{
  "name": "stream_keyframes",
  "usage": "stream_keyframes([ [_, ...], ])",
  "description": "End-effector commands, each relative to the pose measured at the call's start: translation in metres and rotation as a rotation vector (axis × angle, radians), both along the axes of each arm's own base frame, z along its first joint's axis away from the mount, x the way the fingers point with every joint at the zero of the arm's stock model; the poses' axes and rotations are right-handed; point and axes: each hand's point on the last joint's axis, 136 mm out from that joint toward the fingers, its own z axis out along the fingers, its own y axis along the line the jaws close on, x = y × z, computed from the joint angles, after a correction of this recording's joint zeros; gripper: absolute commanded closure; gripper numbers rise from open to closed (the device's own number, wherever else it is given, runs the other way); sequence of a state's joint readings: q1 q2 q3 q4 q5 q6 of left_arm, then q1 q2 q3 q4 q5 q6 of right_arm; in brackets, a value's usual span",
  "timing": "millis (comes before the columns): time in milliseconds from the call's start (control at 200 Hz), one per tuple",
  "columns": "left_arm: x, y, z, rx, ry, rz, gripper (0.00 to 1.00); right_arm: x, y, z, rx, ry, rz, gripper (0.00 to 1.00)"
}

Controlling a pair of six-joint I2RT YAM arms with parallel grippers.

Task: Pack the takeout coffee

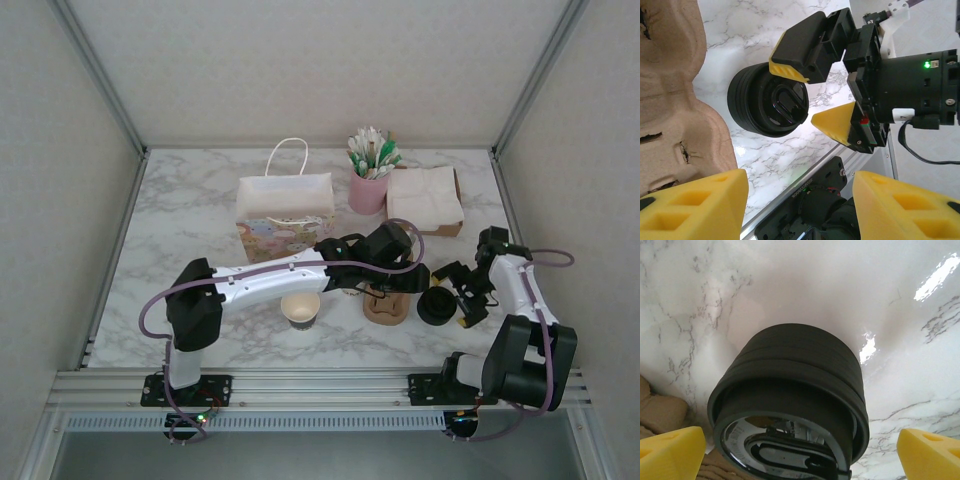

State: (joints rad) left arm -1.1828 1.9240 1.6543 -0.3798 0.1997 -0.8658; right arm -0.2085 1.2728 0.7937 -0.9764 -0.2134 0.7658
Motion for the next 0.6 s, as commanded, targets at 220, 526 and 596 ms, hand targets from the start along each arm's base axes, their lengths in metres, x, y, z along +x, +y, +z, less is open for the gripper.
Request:
stream_keyframes([
  [220, -0.0017, 0.0056, 0.0175, -0.012, -0.028, -0.005, 0.42, 0.0083, 0.0123, -0.013, 0.054, -0.007, 0.016, 0.01],
  [526, -0.0009, 0.0026, 0.0137, -0.004, -0.017, -0.012, 0.42, 0.0079, 0.0132, -0.0166, 0.048, 0.018, 0.034, 0.08],
  [596, -0.0009, 0.0025, 0.0119, 0.001, -0.016, -0.01, 0.42, 0.0082, 0.0132, -0.0167, 0.049, 0.02, 0.031, 0.11],
])
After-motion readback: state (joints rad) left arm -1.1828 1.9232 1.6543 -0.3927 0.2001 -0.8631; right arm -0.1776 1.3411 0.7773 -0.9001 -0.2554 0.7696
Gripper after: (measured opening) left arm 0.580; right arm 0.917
